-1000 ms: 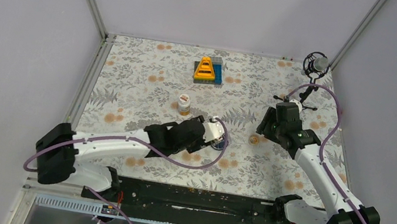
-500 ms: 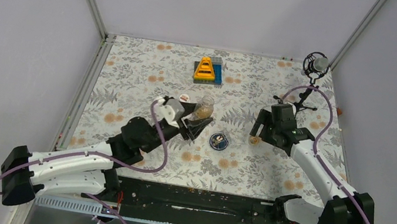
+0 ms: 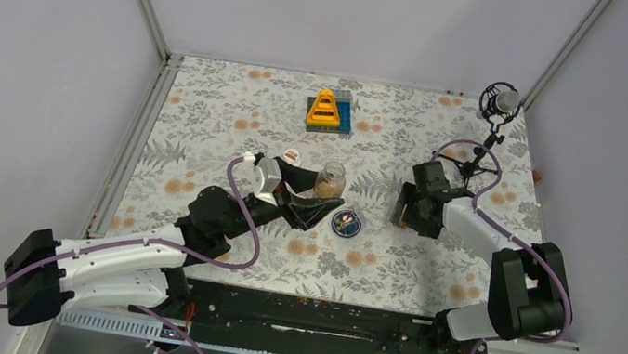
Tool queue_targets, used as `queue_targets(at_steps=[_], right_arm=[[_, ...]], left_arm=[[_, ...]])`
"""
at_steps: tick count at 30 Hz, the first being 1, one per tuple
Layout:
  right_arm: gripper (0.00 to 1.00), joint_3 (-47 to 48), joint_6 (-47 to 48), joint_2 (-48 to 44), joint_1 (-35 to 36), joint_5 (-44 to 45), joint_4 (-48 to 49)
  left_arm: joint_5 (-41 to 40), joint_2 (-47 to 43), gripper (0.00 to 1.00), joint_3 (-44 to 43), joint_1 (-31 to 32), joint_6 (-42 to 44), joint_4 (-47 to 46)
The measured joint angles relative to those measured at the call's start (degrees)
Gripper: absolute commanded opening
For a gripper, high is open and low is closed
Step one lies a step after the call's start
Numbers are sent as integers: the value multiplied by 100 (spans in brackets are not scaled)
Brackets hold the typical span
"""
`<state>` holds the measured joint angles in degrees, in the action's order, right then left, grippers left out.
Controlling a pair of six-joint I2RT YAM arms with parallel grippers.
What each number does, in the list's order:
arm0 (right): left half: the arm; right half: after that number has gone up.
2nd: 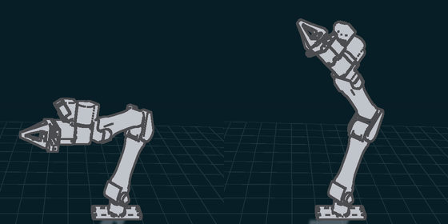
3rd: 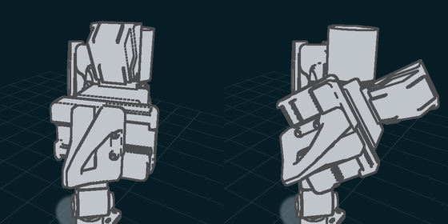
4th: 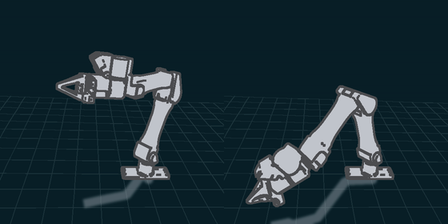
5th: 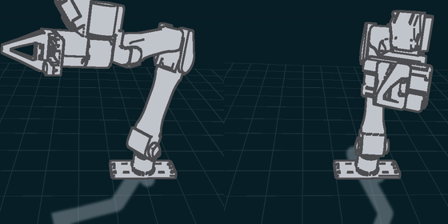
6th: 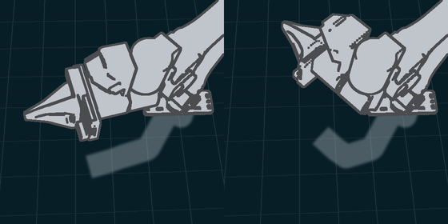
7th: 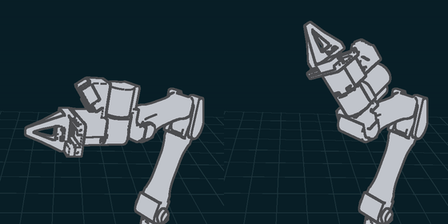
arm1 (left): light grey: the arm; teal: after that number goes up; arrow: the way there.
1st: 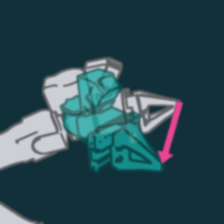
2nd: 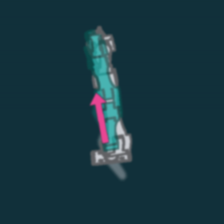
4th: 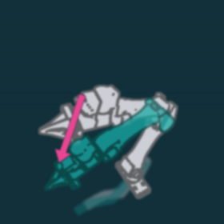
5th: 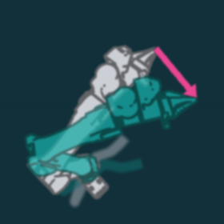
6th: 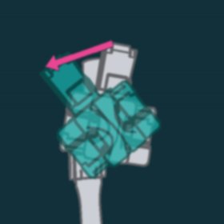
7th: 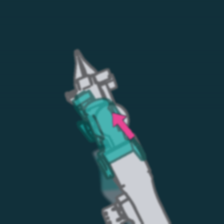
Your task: Sort the pills into containers
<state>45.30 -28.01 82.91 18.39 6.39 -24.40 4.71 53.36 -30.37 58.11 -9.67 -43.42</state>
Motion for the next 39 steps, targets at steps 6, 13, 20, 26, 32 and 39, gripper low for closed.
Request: queue_targets(at_steps=[6, 13, 20, 26, 32, 39], right_arm=[[71, 181, 131, 385, 81, 4, 76], [66, 439, 249, 684, 350, 179, 90], [50, 551, 358, 925, 417, 380, 87], [36, 614, 387, 975, 428, 435, 52], [36, 634, 393, 697, 431, 400, -199], [36, 984, 398, -909, 439, -271, -505]], left_arm=[[199, 256, 0, 11, -22, -120, 0], [352, 330, 0, 92, -52, -229, 24], [393, 337, 0, 96, -70, -267, 46], [396, 337, 0, 138, -76, -286, 46], [393, 337, 0, 192, -76, -247, 236], [79, 459, 0, 153, -205, 138, 970]])
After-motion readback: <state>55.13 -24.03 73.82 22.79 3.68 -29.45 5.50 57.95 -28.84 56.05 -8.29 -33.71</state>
